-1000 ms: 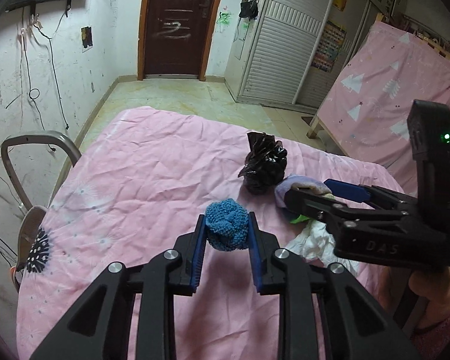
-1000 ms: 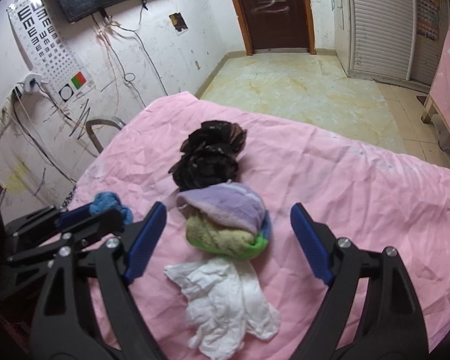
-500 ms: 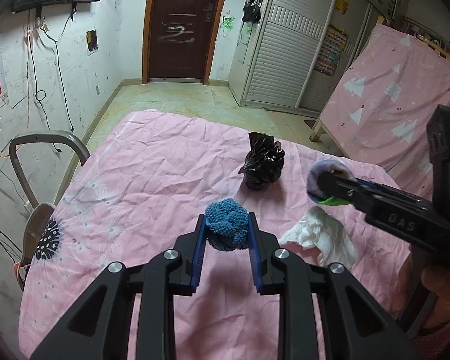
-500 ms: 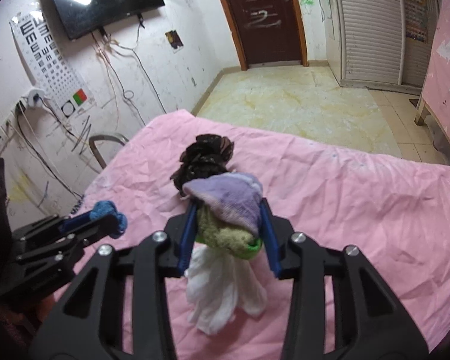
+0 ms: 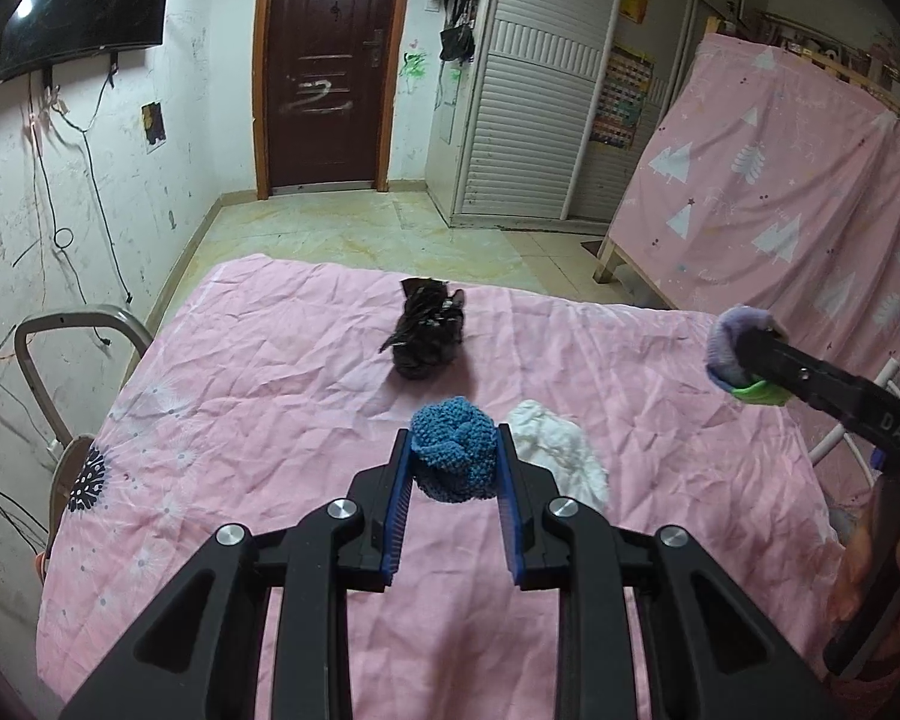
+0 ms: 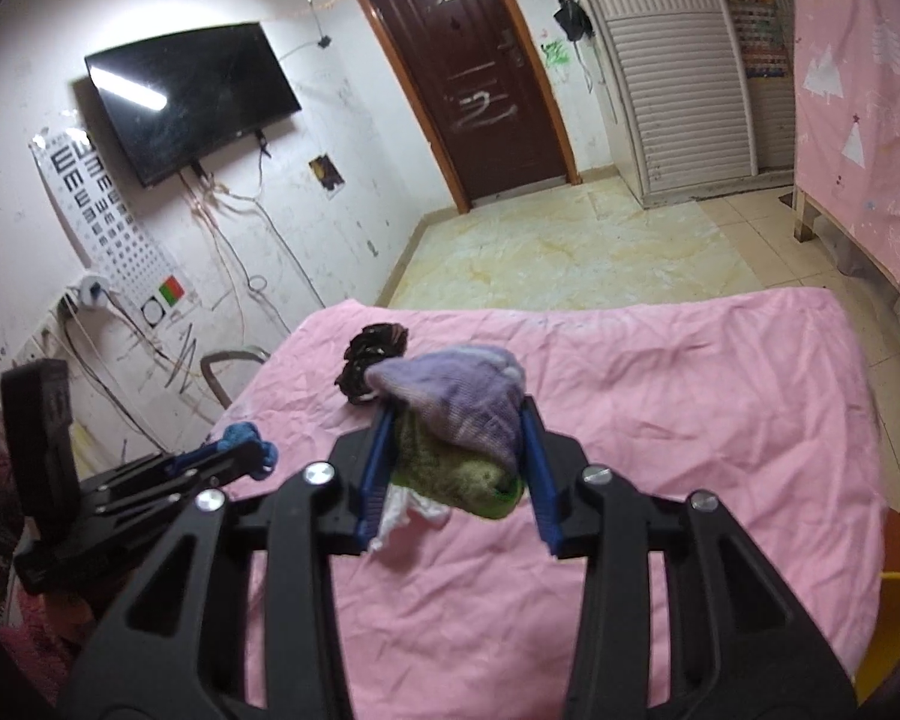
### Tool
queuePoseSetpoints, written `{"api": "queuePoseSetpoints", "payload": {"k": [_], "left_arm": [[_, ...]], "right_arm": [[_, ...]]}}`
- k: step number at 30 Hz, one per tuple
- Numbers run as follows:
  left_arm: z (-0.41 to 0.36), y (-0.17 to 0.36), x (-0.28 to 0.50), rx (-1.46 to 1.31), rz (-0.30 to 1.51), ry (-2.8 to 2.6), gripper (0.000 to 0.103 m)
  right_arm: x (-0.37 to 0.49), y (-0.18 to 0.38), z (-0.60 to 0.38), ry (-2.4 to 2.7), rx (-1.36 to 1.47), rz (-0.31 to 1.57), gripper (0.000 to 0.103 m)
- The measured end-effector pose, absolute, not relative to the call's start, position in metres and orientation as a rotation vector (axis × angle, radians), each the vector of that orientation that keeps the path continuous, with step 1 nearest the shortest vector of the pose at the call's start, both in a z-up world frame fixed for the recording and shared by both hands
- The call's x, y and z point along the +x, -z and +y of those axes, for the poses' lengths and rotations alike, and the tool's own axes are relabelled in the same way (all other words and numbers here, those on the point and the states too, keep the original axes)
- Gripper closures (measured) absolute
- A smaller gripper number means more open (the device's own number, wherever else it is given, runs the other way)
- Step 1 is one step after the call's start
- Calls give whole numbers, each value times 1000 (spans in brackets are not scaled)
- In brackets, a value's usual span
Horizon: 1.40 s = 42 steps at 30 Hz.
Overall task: Collect trash
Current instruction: 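Carry yarn ball and cloth bundle over the yellow bin and release both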
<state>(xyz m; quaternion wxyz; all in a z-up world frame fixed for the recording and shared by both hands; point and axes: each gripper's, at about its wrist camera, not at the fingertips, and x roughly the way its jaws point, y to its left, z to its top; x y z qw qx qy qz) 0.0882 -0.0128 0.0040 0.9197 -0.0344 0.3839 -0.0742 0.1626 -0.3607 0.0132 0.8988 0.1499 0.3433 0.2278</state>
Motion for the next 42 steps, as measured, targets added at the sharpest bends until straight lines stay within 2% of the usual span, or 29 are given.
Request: {"api": "queuePoseSetpoints", "payload": {"k": [20, 36, 37, 38, 39, 40, 42], "left_arm": [[-127, -19, 57, -7, 775, 446, 87], [-250, -5, 33, 121, 823, 655, 87], [-258, -5, 30, 129, 825, 670, 87], [-268, -4, 27, 139, 829, 692, 87], [-275, -5, 24, 147, 830, 706, 87], [-284, -4, 21, 159, 830, 722, 87], [-298, -3, 16, 179, 831, 751, 87]], "right_arm": [[68, 5, -526, -206, 513, 564, 65], [15, 51, -619, 27, 558, 590, 64], [12, 53, -623, 40, 553, 598, 56], [11, 55, -627, 52, 554, 607, 37], [9, 57, -629, 62, 555, 615, 28], [6, 58, -632, 73, 559, 615, 23], [2, 59, -638, 90, 563, 608, 23]]}}
